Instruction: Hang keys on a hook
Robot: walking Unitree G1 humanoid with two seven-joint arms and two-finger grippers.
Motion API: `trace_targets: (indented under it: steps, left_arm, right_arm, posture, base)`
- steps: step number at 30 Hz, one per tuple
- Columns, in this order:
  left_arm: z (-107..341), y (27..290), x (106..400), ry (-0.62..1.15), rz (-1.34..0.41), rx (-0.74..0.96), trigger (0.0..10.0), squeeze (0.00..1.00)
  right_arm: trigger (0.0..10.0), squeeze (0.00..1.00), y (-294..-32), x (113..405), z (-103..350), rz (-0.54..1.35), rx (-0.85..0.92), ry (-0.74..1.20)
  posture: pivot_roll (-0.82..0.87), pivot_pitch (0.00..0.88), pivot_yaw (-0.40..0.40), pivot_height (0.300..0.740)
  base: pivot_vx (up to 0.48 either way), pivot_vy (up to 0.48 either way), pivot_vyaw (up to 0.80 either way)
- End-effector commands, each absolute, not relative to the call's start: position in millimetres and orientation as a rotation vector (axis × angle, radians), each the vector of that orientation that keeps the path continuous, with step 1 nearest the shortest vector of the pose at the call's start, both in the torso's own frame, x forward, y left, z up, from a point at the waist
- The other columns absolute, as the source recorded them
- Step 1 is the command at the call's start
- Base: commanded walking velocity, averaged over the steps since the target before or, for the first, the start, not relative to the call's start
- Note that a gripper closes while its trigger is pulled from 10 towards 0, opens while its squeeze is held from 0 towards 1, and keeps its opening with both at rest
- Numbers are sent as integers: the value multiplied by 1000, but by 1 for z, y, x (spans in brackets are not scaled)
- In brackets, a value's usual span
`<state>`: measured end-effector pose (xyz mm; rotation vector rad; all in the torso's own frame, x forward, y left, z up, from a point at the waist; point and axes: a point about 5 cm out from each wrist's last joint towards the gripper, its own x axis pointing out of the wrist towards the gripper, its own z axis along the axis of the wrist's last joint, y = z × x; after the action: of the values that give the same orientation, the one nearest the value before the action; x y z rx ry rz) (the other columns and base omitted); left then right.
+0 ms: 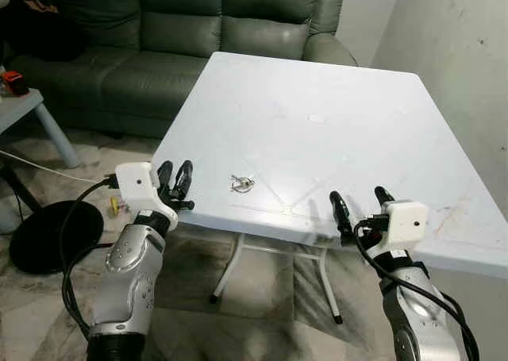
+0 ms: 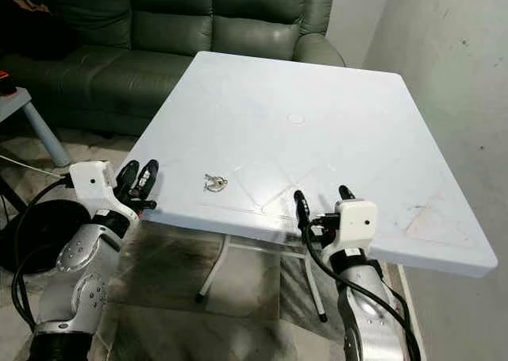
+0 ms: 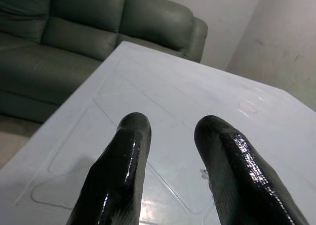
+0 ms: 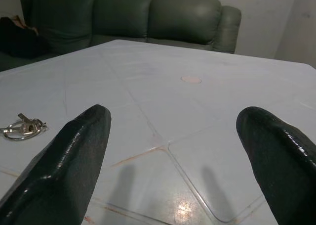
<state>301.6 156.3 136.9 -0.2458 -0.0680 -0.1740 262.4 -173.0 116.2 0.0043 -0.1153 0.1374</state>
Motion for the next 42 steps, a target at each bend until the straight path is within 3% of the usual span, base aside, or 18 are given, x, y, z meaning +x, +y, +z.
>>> trace_targets:
  steps: [1, 19, 42]
  left_arm:
    - [137, 159, 303, -56, -157, -237, 10000, 0]
    - [139, 159, 305, -56, -144, -249, 10000, 0]
    - [133, 156, 305, -26, -95, -199, 10000, 0]
  right_arm:
    - [10000, 0, -172, 263, 118, 145, -2, -116]
    - [10000, 0, -172, 262, 120, 150, -17, -108]
    - [10000, 0, -173, 263, 120, 167, -45, -94]
  posture:
    - [129, 45, -65, 740]
    - [125, 60, -68, 740]
    - [124, 60, -73, 740]
  base:
    - [0, 476, 0]
    - [0, 452, 0]
    - [0, 0, 0]
